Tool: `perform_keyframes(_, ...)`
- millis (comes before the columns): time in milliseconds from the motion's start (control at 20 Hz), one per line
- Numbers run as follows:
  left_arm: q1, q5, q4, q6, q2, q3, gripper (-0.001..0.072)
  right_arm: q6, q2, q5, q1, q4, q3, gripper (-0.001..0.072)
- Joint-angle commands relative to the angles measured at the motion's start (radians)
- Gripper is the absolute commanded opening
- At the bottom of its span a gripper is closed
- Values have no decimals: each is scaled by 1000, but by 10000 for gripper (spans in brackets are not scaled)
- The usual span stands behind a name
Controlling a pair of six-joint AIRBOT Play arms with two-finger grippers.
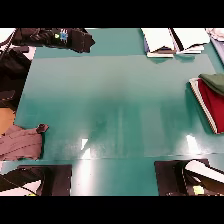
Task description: Fold the shirts.
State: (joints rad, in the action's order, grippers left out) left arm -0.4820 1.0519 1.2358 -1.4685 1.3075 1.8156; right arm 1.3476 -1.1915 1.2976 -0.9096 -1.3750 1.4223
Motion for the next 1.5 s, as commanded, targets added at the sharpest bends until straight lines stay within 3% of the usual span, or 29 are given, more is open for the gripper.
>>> perform_keyframes(0, 0, 4, 0, 10, 0, 0, 27, -14, 67, -13, -96, -85, -172, 388)
perform_keyframes(50, 0, 4, 0, 10, 0, 0, 27, -14, 74, -17, -119, -103, -196, 526)
perform_keyframes(100, 0, 4, 0, 10, 0, 0, 27, -14, 73, -14, -141, -117, -203, 605)
perform_keyframes(150, 0, 3, 0, 10, 0, 0, 27, -13, 74, -11, -161, -117, -201, 633)
perform_keyframes(250, 0, 3, -1, 10, 0, 0, 27, -6, 73, -14, -174, -79, -172, 632)
perform_keyframes(450, 0, -2, -1, 10, 0, 0, 27, -6, 73, -62, -60, 215, -59, 631)
perform_keyframes(600, 0, -11, 0, 10, 0, 0, 28, -6, 73, -68, 170, 350, 19, 630)
perform_keyframes(800, 0, -21, 0, 10, 0, 0, 28, -6, 73, -103, 545, 353, 62, 625)
perform_keyframes(850, 0, -24, 1, 10, 0, 0, 28, -6, 73, -117, 629, 353, 61, 594)
perform_keyframes(950, 0, -23, 0, 10, 0, 0, 28, -7, 72, -121, 764, 352, 61, 265)
perform_keyframes(1050, 0, -23, 1, 10, 0, 0, 28, -50, 72, -120, 862, 351, 61, 22)
perform_keyframes(1450, 0, -23, 1, 10, 0, 0, 28, -58, 72, -103, 951, 354, 61, 22)
